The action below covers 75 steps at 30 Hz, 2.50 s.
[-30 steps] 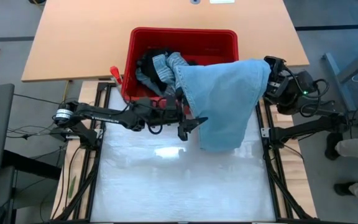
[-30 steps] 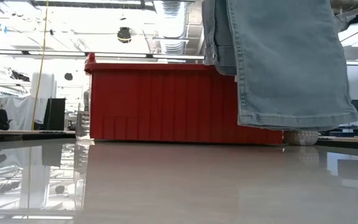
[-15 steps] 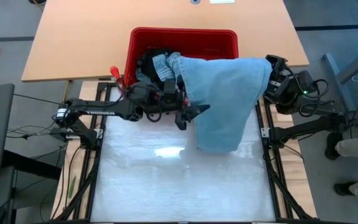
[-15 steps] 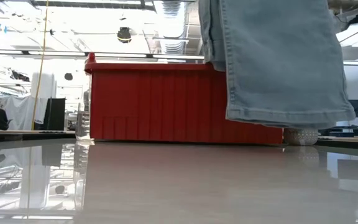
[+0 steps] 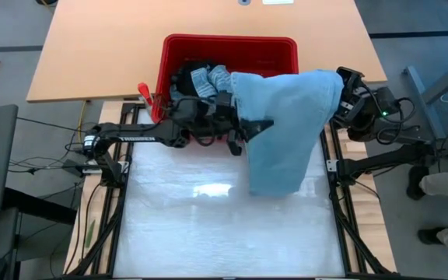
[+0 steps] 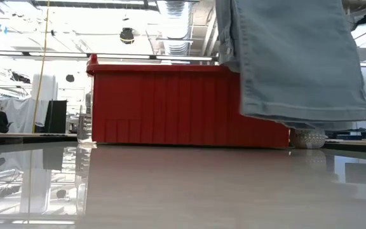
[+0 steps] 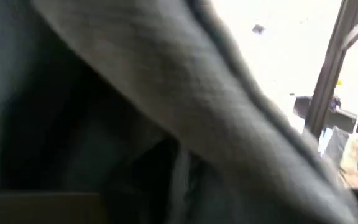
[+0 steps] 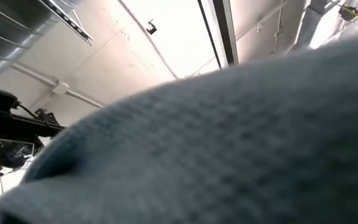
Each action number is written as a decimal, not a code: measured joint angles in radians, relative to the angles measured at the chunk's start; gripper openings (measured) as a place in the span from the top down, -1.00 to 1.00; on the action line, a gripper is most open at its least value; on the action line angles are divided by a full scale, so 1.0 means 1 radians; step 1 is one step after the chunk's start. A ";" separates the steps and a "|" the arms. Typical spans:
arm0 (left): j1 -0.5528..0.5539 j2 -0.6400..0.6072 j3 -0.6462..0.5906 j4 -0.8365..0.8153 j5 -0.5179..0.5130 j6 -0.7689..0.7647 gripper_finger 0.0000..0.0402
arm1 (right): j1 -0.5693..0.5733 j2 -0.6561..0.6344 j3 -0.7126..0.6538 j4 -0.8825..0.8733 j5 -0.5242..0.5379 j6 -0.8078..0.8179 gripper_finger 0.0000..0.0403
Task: Fold Laundry from Bin
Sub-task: Fold the light blue pants
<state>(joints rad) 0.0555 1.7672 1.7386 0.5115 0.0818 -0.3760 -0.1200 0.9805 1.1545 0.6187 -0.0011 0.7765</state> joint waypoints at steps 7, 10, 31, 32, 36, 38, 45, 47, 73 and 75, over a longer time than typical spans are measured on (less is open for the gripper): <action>0.005 -0.003 0.000 0.087 0.019 -0.107 0.95 | -0.009 -0.007 0.000 -0.014 -0.101 -0.034 0.86; 0.005 -0.003 0.000 0.141 0.029 -0.147 0.98 | -0.024 -0.017 0.001 -0.071 -0.143 -0.089 0.75; 0.035 -0.008 0.150 0.054 -0.046 -0.376 0.99 | -0.082 -0.112 0.001 -0.378 -0.297 -0.354 0.09; 0.037 -0.009 0.154 0.033 -0.053 -0.399 0.99 | -0.079 -0.117 0.001 -0.403 -0.295 -0.387 0.10; 0.048 -0.009 0.161 0.006 -0.092 -0.508 0.99 | -0.063 -0.118 0.001 -0.472 -0.290 -0.494 0.15; 0.055 -0.009 0.161 0.007 -0.095 -0.542 0.99 | -0.058 -0.110 0.001 -0.517 -0.282 -0.543 0.16; 0.063 -0.009 0.163 0.007 -0.062 -0.587 0.99 | -0.055 -0.091 0.019 -0.573 -0.230 -0.705 0.25; 0.075 -0.010 0.163 -0.002 -0.006 -0.613 0.99 | -0.054 -0.092 0.045 -0.589 -0.206 -0.785 0.33; 0.159 -0.019 0.163 -0.187 0.247 -0.501 0.85 | -0.050 -0.042 0.270 -0.877 -0.178 -1.052 0.90; 0.158 -0.018 0.163 -0.205 0.278 -0.475 0.74 | -0.049 -0.042 0.269 -0.878 -0.183 -1.070 0.91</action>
<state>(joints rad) 0.2138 1.7493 1.9018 0.3065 0.3602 -0.8505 -0.1688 0.9390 1.4239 -0.2596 -0.1845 -0.2932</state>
